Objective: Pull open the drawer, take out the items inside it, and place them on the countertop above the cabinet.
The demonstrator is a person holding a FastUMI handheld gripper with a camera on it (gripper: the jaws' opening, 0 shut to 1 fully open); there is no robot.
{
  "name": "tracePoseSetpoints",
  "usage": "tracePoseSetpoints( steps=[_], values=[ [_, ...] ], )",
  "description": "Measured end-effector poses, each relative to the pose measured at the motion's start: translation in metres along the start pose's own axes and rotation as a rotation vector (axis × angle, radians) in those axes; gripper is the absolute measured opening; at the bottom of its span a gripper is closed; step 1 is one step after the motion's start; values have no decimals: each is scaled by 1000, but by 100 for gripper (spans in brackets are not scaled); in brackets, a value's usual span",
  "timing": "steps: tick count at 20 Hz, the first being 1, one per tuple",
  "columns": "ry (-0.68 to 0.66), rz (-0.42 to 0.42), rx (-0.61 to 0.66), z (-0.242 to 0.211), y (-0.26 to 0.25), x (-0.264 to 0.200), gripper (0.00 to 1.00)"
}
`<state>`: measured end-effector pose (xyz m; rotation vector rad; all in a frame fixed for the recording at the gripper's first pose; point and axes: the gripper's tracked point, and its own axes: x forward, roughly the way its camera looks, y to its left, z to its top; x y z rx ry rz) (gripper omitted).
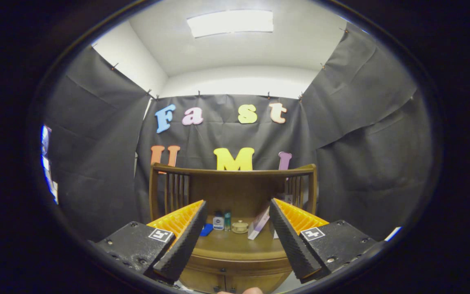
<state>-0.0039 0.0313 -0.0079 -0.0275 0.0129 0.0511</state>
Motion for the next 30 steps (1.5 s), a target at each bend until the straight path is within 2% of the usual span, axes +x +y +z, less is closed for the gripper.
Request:
tracePoseSetpoints(
  steps=[2, 4, 8, 11, 14, 19, 21, 26, 30],
  values=[
    [10, 2, -2, -12, 2, 5, 99],
    [37, -29, 13, -31, -6, 13, 99],
    [142, -7, 60, -93, 0, 27, 99],
    [209, -17, 5, -141, -2, 37, 99],
    [266, 7, -19, -185, 10, 45, 99],
    [376, 66, 29, -251, 34, 61, 99],
    [423, 56, 7, -276, 36, 65, 99],
    [537, 87, 2, -335, 48, 70, 93],
    [583, 63, -17, -365, 46, 82, 86]
  ],
)
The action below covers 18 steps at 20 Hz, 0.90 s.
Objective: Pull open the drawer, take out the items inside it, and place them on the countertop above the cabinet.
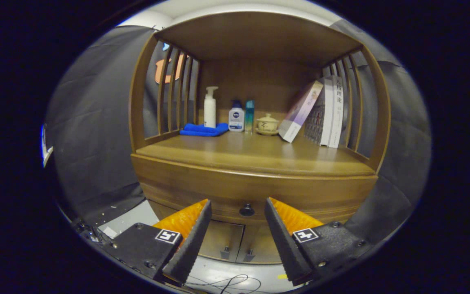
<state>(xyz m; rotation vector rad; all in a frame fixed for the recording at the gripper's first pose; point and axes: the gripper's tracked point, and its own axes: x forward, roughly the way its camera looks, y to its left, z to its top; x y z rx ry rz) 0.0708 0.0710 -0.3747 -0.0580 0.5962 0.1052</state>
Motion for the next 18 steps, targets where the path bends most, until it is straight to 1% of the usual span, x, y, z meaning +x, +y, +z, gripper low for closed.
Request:
tracePoseSetpoints(
  steps=[5, 7, 11, 12, 13, 14, 15, 18],
  values=[
    [26, -44, 33, -13, -8, 28, 71],
    [29, -58, 43, -20, -13, 37, 64],
    [6, -74, 27, -23, -16, 49, 51],
    [0, -74, 23, -24, -16, 50, 49],
    [-1, -73, 20, -24, -15, 53, 44],
    [-2, -78, 18, -26, -14, 54, 42],
    [-7, -84, 12, -25, -15, 54, 37],
    [-18, -102, -27, -27, -15, 56, 36]
  ],
)
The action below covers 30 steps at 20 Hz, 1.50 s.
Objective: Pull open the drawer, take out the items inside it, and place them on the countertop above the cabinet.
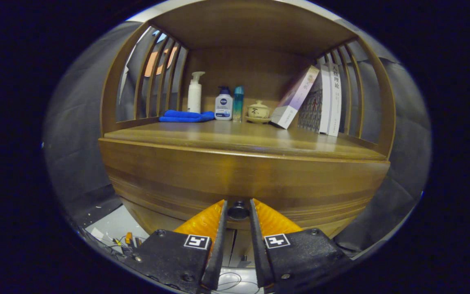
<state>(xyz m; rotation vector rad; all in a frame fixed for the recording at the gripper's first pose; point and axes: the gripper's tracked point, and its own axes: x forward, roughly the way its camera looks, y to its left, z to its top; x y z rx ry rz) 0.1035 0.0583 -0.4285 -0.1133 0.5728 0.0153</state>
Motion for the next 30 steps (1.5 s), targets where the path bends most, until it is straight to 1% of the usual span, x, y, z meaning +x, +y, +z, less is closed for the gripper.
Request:
tracePoseSetpoints(
  steps=[2, 3, 5, 8, 10, 14, 21, 26, 30],
  values=[
    [-11, -15, -9, -1, -1, 0, 35],
    [-13, -15, 11, 0, 0, 1, 31],
    [-15, -16, 39, -2, 0, 1, 28],
    [-19, -25, 7, -3, -1, 2, 25],
    [-15, -23, -8, -3, -1, 3, 25],
    [-6, -34, 3, -4, -2, -3, 25],
    [-14, -28, -12, -16, -4, -35, 25],
    [-7, 4, -14, -25, -2, -60, 25],
    [-5, 31, -39, -32, -1, -81, 25]
  ],
)
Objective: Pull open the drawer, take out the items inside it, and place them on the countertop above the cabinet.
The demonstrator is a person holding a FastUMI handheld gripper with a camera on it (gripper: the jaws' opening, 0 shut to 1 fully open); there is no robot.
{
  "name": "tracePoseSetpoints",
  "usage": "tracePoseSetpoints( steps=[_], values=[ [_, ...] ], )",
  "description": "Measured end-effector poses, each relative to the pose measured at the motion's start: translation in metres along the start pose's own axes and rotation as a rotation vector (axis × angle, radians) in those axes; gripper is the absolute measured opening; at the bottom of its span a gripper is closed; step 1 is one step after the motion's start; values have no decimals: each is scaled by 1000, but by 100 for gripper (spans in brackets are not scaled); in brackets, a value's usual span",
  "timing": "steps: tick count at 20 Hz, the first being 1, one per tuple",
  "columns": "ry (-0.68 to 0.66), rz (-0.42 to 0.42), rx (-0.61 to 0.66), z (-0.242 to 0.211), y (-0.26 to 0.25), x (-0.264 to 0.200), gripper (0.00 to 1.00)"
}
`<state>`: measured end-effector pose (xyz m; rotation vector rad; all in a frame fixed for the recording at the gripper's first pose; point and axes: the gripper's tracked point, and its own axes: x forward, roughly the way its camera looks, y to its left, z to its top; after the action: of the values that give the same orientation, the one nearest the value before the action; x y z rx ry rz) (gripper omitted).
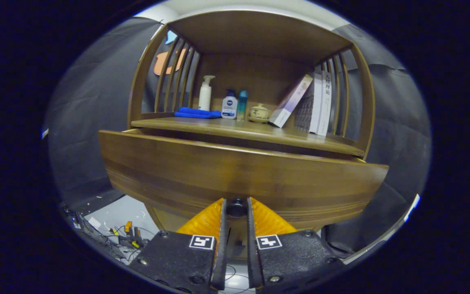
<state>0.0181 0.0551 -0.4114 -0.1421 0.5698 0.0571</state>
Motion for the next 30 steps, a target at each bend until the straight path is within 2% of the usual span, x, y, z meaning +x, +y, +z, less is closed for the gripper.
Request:
tracePoseSetpoints(
  steps=[9, 19, 22, 24, 25, 30],
  values=[
    [11, 25, -37, -21, 8, -49, 24],
    [28, 74, -81, -31, 15, -75, 24],
    [68, 88, -79, -31, 14, -77, 24],
    [65, 109, -60, -19, 14, -86, 29],
    [50, 126, -66, -10, 17, -90, 35],
    [1, 216, -128, 41, 18, -112, 75]
  ],
)
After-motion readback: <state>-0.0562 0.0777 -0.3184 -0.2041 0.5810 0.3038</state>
